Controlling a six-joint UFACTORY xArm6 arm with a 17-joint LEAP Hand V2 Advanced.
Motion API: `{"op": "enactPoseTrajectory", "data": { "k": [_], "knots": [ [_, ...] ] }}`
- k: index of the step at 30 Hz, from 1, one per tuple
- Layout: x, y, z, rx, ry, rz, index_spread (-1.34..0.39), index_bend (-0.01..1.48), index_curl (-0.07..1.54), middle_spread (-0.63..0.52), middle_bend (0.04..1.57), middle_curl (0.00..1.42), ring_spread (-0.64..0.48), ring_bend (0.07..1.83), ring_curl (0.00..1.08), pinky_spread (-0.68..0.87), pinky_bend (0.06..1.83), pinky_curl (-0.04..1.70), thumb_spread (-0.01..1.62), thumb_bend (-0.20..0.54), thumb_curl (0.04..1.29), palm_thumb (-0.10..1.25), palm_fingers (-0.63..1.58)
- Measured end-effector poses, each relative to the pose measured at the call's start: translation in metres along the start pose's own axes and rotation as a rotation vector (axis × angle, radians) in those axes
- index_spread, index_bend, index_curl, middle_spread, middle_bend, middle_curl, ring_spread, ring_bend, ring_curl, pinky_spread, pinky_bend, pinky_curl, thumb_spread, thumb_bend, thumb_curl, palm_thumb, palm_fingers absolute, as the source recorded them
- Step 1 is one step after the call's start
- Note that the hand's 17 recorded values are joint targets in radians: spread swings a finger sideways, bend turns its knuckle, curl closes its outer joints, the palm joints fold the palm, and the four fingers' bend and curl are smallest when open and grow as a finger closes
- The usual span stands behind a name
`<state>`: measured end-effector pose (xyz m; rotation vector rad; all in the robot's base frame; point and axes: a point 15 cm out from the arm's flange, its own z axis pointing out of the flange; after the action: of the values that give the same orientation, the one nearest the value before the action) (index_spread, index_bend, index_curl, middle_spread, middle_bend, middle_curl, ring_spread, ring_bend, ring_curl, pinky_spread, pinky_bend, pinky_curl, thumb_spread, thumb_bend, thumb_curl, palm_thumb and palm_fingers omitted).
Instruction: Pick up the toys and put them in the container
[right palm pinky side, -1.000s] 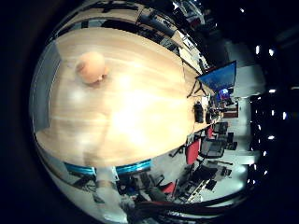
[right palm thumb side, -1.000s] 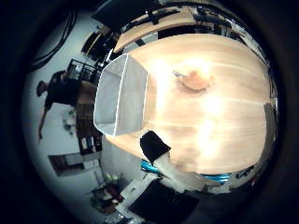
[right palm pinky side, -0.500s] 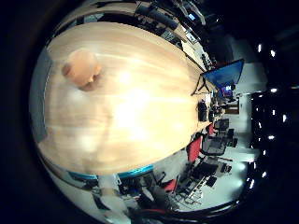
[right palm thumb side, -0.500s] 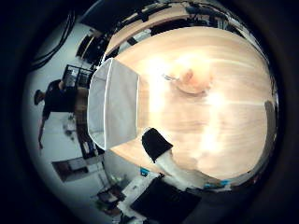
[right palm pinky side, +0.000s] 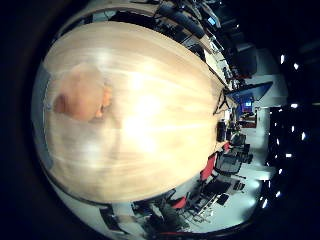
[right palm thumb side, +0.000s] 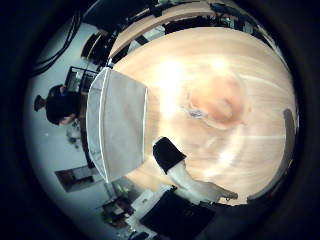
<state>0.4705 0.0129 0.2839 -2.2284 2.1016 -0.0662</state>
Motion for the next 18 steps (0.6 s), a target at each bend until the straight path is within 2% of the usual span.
{"op": "enactPoseTrajectory", "data": {
  "k": [18],
  "knots": [
    [-0.007, -0.008, 0.085, -0.175, -0.012, -0.009, -0.44, 0.15, 0.27, -0.06, 0.19, 0.35, 0.03, 0.37, 0.24, 0.41, 0.49, 0.31, 0.99, -0.027, 0.29, 0.28, 0.25]
  ]
}}
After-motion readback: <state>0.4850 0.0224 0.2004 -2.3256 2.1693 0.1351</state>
